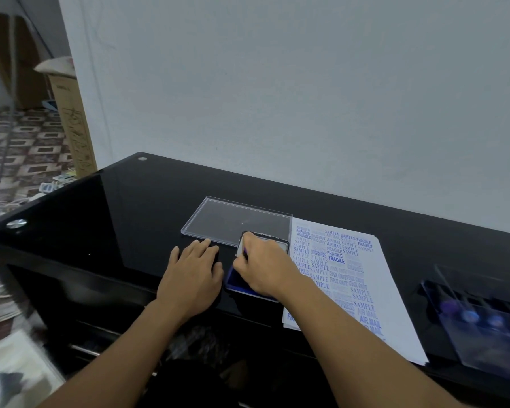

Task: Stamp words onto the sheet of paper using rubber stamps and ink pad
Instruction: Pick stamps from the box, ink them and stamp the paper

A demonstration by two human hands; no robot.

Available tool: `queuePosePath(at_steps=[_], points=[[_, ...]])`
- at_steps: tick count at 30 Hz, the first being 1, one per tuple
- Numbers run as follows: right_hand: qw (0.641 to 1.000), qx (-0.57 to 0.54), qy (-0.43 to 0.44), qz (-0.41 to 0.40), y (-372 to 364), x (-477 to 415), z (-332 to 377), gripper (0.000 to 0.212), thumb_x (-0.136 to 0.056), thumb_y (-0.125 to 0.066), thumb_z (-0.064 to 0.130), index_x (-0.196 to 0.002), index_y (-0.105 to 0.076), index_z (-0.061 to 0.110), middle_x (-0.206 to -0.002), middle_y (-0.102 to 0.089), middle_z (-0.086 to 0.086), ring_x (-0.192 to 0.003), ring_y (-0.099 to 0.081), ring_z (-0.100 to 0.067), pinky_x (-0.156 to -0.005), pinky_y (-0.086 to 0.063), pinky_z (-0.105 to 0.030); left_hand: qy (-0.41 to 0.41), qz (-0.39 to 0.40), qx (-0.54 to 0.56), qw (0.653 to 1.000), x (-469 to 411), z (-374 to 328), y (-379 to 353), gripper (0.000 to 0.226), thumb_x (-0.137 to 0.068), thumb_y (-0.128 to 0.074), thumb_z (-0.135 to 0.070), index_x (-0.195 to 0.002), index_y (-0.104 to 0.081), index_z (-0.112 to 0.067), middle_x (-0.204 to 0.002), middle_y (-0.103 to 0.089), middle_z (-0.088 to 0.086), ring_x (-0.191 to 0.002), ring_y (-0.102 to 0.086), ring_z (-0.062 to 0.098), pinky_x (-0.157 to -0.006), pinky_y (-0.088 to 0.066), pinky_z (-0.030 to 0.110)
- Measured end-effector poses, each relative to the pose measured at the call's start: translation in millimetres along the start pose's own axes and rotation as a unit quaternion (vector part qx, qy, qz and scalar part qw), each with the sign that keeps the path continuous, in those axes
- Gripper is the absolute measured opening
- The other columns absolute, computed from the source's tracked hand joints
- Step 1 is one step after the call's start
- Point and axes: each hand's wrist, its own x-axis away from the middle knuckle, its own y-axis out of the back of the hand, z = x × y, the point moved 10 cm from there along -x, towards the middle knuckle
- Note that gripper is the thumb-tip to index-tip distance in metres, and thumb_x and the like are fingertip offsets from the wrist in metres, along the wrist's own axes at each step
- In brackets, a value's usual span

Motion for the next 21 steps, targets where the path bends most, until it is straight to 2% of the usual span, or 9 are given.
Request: queuePosePath(at_steps=[9,17,21], points=[[1.000,-0.001,-0.004,-0.002,0.5,0.6,-0.9,0.016,-0.093,-0.047,0.030,-0.085,-0.039,0.019,-0.086,-0.059,-0.010,-0.075,-0.055,-0.030,-0.061,-0.038,-0.035,0.001,0.002,0.000,1.000,-0.2,0.4,-0.8,0.047,-0.103,-0.030,-0.036,-0.149,-0.037,-0.023,-0.160,-0.027,-0.003,-0.149,-0.017,0.013,-0.122,-0.010,0.046],[1.000,-0.001,-0.005,-0.002,0.5,0.6,-0.1,0.016,-0.094,-0.047,0.032,-0.087,-0.041,0.019,-0.086,-0.059,-0.008,-0.075,-0.057,-0.028,-0.063,-0.045,-0.038,0.001,0.005,0.001,1.000,-0.2,0.2,-0.4,0.048,-0.103,-0.030,-0.036,-0.149,-0.036,-0.023,-0.160,-0.027,-0.004,-0.149,-0.016,0.013,-0.123,-0.009,0.046],[1.000,0.003,-0.007,0.000,0.5,1.1,-0.3,0.016,-0.094,-0.046,0.032,-0.087,-0.040,0.020,-0.088,-0.058,-0.009,-0.077,-0.056,-0.029,-0.063,-0.042,-0.037,0.000,0.007,0.000,1.000,-0.2,0.4,-1.0,0.048,-0.104,-0.030,-0.036,-0.149,-0.035,-0.024,-0.160,-0.026,-0.004,-0.150,-0.015,0.012,-0.123,-0.009,0.046]])
